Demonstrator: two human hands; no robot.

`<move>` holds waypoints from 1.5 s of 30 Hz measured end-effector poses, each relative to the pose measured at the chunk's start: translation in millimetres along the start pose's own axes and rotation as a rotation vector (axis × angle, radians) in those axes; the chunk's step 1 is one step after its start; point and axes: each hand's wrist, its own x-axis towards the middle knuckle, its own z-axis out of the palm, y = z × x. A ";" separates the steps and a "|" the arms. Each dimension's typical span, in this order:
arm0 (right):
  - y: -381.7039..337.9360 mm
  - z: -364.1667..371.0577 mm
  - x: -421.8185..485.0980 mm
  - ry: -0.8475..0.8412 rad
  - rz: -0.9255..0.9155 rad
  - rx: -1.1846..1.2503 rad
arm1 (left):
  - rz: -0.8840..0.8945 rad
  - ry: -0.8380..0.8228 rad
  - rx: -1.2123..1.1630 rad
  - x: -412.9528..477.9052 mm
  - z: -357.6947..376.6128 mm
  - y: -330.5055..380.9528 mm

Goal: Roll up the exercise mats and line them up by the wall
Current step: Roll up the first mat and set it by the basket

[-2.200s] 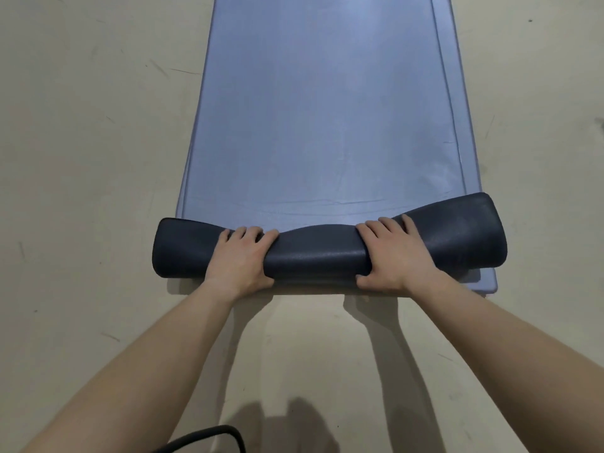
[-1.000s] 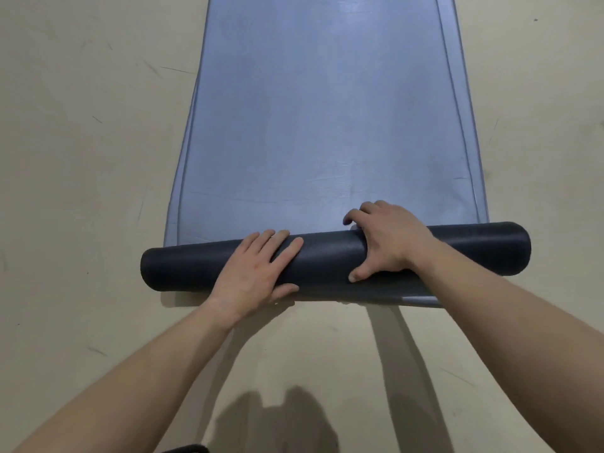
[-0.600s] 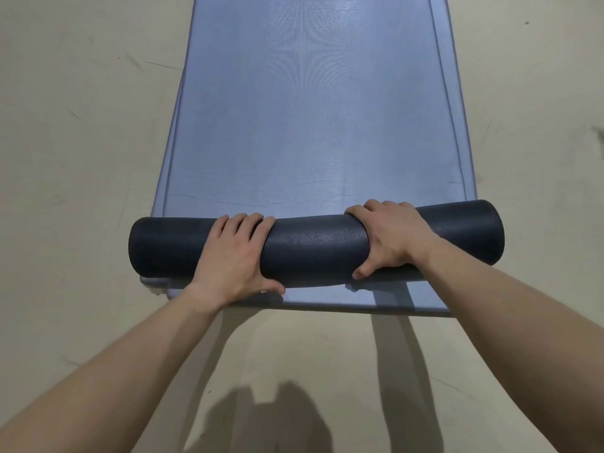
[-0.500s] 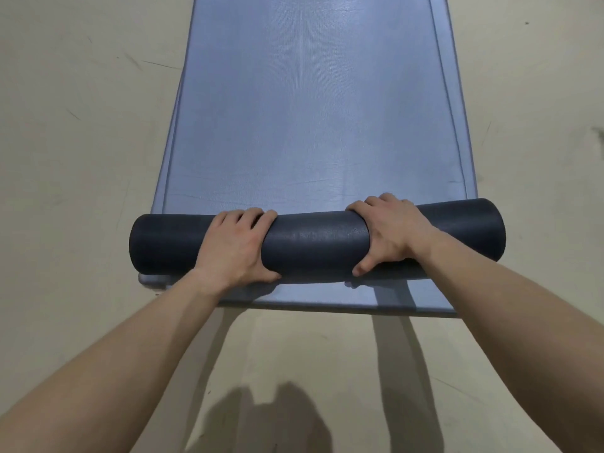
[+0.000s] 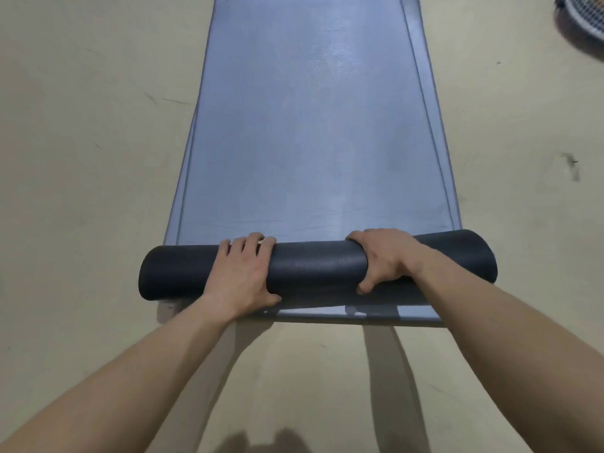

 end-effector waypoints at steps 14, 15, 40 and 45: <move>2.7 -10.7 5.2 0.292 0.084 -0.108 | -0.001 -0.471 -0.281 73.8 -56.4 -27.7; 1.8 -9.5 2.1 0.261 0.083 -0.118 | -0.019 -0.529 -0.262 70.3 -59.0 -25.0; 25.9 -8.1 63.2 0.442 0.010 -0.258 | 0.044 0.244 0.057 86.8 -3.1 -15.6; 15.8 -27.1 51.3 0.299 -0.030 -0.137 | 0.103 -0.084 -0.096 92.5 -38.7 -25.8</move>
